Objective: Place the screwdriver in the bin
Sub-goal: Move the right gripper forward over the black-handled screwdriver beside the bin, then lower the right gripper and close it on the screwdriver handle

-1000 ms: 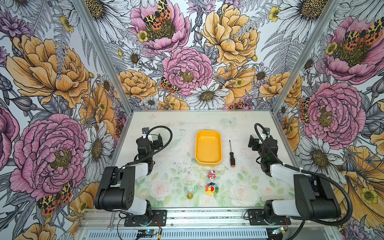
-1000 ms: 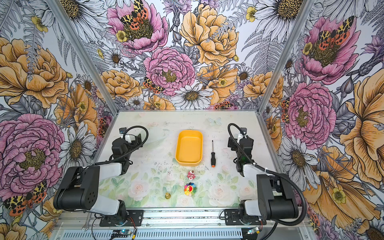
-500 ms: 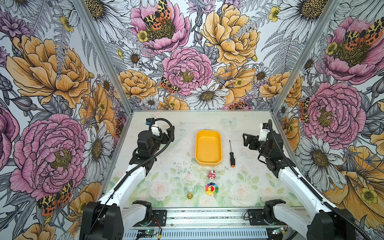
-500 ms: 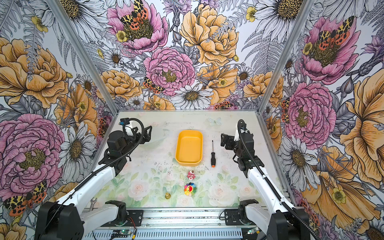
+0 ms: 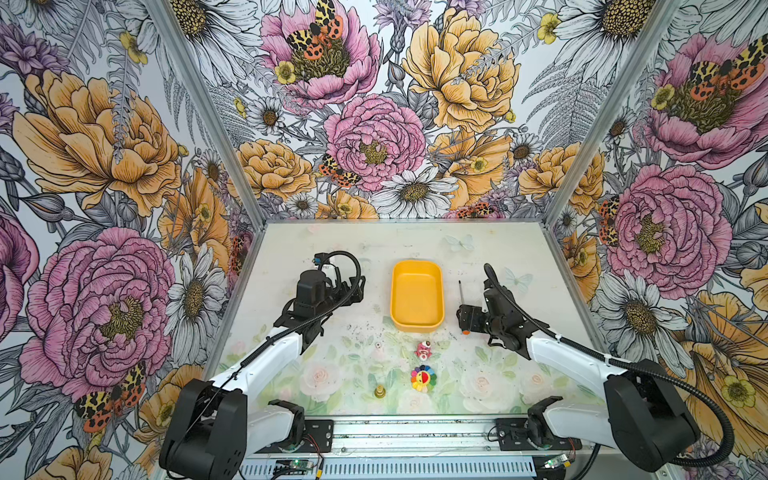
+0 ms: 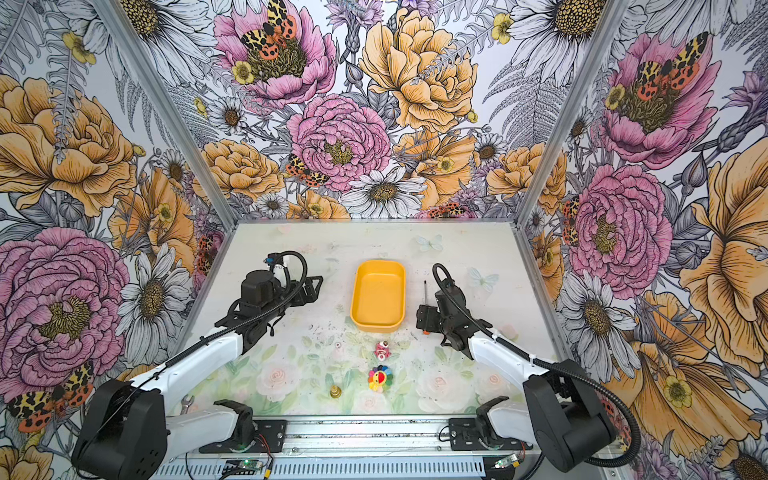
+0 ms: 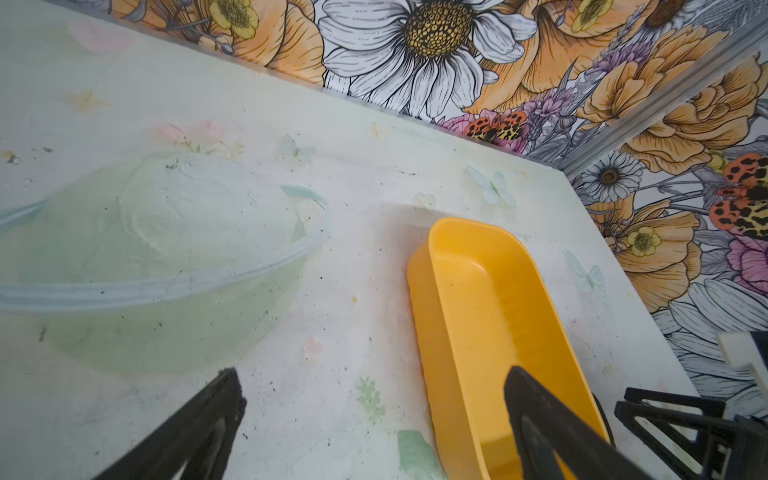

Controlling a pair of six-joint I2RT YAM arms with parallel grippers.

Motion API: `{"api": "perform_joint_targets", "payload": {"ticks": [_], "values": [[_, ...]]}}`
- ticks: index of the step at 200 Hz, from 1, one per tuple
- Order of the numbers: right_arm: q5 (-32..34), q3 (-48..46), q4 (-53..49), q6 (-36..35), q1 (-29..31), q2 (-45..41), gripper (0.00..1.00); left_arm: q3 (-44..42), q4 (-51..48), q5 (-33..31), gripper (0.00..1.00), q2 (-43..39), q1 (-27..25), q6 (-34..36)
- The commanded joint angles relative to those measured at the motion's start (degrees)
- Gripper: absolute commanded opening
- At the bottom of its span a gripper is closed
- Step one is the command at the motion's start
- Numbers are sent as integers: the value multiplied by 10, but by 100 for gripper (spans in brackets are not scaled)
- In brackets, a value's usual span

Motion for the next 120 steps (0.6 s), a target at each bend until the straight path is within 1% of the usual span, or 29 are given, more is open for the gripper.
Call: {"api": "perform_joint_targets", "payload": {"ticks": [1, 39, 81, 97, 120], "values": [[43, 20, 3, 10, 10, 25, 92, 23, -18, 20, 99, 1, 0, -3], [73, 46, 2, 9, 36, 72, 90, 22, -24, 21, 99, 1, 1, 2], [83, 69, 2, 1, 51, 119, 88, 19, -26, 22, 99, 5, 1, 8], [87, 73, 2, 1, 55, 128, 86, 20, -28, 24, 99, 7, 2, 9], [92, 73, 0, 0, 62, 134, 79, 20, -30, 24, 99, 4, 2, 10]]}}
